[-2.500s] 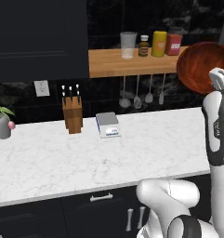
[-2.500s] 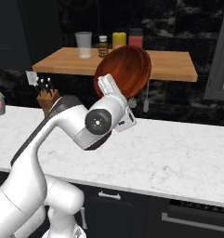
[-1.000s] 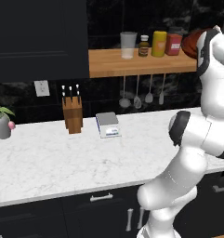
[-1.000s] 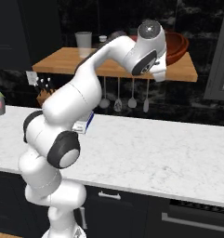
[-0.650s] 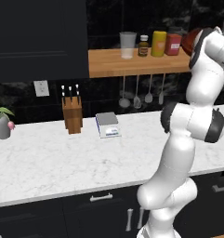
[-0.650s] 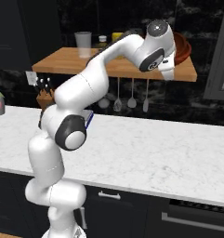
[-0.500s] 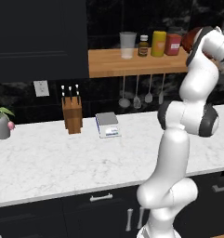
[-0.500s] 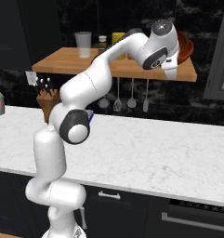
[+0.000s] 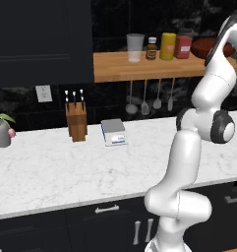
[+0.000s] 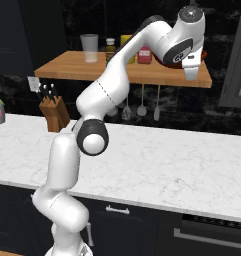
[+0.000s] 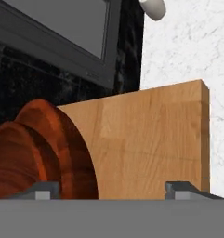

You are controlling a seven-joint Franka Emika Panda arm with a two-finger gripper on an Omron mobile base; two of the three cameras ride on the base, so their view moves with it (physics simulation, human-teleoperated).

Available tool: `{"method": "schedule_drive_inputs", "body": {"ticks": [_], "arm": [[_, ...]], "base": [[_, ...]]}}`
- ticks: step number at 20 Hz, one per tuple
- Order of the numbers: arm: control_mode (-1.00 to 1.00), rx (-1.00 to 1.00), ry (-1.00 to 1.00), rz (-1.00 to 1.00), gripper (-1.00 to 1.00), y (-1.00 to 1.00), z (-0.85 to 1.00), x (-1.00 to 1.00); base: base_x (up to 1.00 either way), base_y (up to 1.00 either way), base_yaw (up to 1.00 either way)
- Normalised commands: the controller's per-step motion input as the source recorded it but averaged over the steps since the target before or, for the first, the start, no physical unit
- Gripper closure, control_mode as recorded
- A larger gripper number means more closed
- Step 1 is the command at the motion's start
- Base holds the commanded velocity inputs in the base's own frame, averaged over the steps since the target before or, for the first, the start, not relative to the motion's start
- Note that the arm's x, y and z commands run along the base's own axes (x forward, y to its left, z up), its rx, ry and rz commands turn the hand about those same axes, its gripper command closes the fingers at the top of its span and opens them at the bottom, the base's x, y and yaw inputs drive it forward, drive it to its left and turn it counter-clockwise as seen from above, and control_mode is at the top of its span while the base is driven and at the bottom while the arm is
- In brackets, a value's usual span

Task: Pick up the bowls on the counter and stack them on top of one another in the open cabinet. Place the smaller bowl on top of the larger bowl.

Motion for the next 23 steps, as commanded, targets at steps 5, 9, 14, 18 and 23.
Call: {"method": "schedule_drive_inputs", "body": {"ticks": [5, 9, 14, 18, 23], "arm": [[-1.00, -0.03, -0.34, 0.00, -1.00, -0.13, -1.00, -1.00], [-1.00, -0.16, -0.14, 0.00, -1.00, -0.04, -1.00, -1.00], [-1.00, -0.16, 0.01, 0.10, -1.00, -0.01, -1.00, -1.00], [-1.00, -0.11, 0.02, 0.38, -1.00, 0.74, -1.00, -1.00], [-1.00, -0.20, 0.12, 0.22, -1.00, 0.89, -0.96, -0.42]], "base": [[0.00, 0.00, 0.00], [0.00, 0.00, 0.00], [0.00, 0.00, 0.00], [0.00, 0.00, 0.00], [0.00, 0.00, 0.00]]}}
